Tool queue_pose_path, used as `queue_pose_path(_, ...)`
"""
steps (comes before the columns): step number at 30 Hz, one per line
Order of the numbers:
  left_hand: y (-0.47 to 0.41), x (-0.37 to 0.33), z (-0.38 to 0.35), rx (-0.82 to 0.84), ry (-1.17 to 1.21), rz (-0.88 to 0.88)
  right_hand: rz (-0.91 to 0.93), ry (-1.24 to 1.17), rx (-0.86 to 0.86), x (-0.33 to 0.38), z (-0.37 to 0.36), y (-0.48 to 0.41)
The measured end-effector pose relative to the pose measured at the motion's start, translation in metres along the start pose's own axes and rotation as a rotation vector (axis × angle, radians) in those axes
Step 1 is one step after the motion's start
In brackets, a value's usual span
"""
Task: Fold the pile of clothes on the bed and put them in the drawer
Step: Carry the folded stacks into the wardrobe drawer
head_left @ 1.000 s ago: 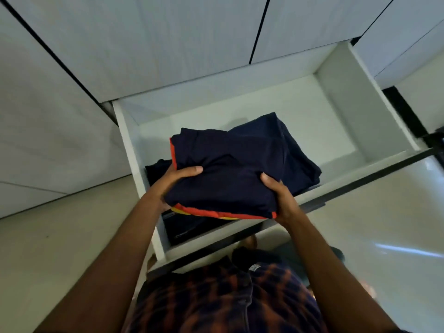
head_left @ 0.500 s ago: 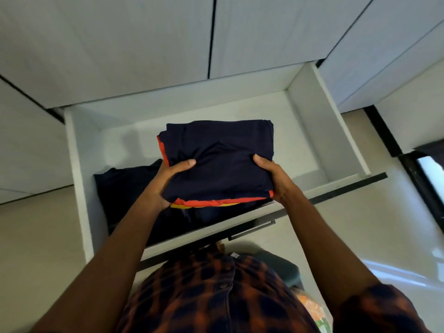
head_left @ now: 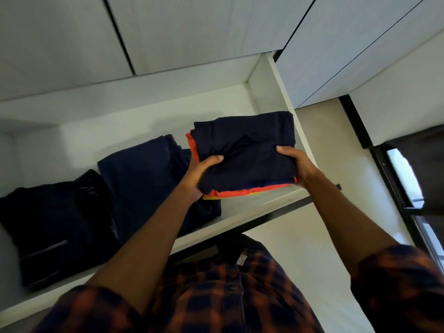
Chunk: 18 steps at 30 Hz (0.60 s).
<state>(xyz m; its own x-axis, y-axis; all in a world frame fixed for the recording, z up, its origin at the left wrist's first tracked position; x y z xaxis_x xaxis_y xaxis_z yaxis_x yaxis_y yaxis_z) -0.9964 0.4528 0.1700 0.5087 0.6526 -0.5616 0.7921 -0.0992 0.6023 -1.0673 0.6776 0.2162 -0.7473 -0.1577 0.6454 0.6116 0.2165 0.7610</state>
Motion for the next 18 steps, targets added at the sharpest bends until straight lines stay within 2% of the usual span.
queue_pose_path(5,-0.062,0.051,-0.006,-0.137,0.009,0.149,-0.161,0.097,-0.010,-0.017,0.057,-0.067)
queue_pose_path(8,-0.082,0.103,0.021,-0.343,-0.046,0.269,-0.300,0.194,0.021,-0.050,0.066,-0.100)
queue_pose_path(12,-0.074,0.121,0.030,-0.618,-0.157,0.240,-0.386,0.273,0.070,-0.089,0.068,-0.125)
queue_pose_path(15,-0.075,0.118,0.025,-0.633,-0.192,0.264,-0.437,0.220,0.070,-0.103,0.073,-0.134)
queue_pose_path(18,-0.069,0.118,0.024,-0.672,-0.193,0.290,-0.451,0.267,0.114,-0.097,0.071,-0.134)
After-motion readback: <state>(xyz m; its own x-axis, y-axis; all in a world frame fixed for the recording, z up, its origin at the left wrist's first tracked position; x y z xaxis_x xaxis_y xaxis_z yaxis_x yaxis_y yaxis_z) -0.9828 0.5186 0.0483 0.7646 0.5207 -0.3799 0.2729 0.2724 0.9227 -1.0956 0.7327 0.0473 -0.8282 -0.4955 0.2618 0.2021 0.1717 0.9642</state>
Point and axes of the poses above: each hand's wrist, its own y-axis away from the middle knuckle, its own z-axis out of the back of the hand, x = y × z, the point moved 7 cm from there along -y, towards the middle knuckle, and after that the axes turned 3 degrees about x, right-handed, at the moved point
